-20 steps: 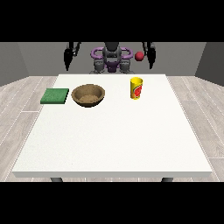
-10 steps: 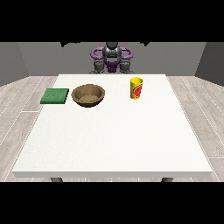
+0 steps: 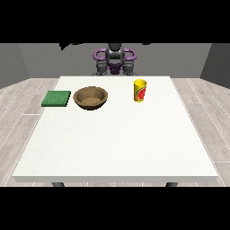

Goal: Pick the cup and pour the ball into the bowl, then pick the bowl and place it on the pad

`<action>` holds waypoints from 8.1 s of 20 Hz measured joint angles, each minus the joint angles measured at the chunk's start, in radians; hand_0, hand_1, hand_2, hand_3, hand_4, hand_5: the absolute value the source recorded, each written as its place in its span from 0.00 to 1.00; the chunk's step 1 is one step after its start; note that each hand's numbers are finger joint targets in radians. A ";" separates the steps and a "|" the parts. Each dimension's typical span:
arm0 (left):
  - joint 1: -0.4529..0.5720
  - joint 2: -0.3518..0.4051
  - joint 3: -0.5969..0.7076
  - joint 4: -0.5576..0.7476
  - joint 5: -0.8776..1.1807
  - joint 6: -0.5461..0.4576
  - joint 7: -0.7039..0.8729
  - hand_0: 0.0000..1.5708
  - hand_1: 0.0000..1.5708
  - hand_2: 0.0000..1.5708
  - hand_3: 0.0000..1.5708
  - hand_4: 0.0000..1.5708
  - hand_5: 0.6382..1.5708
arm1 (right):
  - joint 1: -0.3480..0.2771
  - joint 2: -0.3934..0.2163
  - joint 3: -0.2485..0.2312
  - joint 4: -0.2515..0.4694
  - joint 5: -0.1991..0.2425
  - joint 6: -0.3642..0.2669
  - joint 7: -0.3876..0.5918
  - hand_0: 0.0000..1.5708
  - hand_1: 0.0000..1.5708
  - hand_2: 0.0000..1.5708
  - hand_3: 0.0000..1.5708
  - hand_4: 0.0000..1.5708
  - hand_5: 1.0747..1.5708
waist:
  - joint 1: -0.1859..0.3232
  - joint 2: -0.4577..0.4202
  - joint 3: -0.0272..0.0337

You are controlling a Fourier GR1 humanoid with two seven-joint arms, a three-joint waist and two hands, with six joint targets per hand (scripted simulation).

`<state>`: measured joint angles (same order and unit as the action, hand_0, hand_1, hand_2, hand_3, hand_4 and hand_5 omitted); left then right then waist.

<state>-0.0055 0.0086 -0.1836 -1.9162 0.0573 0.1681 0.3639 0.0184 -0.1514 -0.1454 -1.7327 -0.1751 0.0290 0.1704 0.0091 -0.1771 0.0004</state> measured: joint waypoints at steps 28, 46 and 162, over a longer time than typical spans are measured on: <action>-0.303 0.061 0.310 0.806 -0.031 -0.081 -0.832 0.00 0.00 0.00 0.00 0.00 0.87 | -0.255 -0.081 -0.087 0.193 -0.030 0.101 -0.235 0.00 0.00 0.00 0.00 0.12 1.00 | -0.092 0.357 -0.0008; -0.420 0.094 0.306 1.112 -0.256 0.267 -0.985 0.81 0.81 1.00 1.00 0.75 0.98 | -0.319 -0.232 -0.194 0.266 -0.150 0.214 -0.152 0.00 0.00 0.00 0.11 0.10 1.00 | -0.165 0.328 0.0010; -0.198 0.018 -0.095 0.389 -0.247 0.008 -0.575 0.00 0.00 0.00 0.00 0.61 0.84 | -0.532 -0.098 -0.213 1.135 -0.071 0.086 -0.697 0.00 0.00 0.00 0.00 0.23 1.00 | 0.172 0.417 -0.0093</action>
<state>-0.2036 0.0270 -0.2785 -1.5274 -0.1897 0.1764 -0.2109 -0.5137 -0.2489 -0.3586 -0.5976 -0.2465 0.1151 -0.5264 0.1807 0.2394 -0.0089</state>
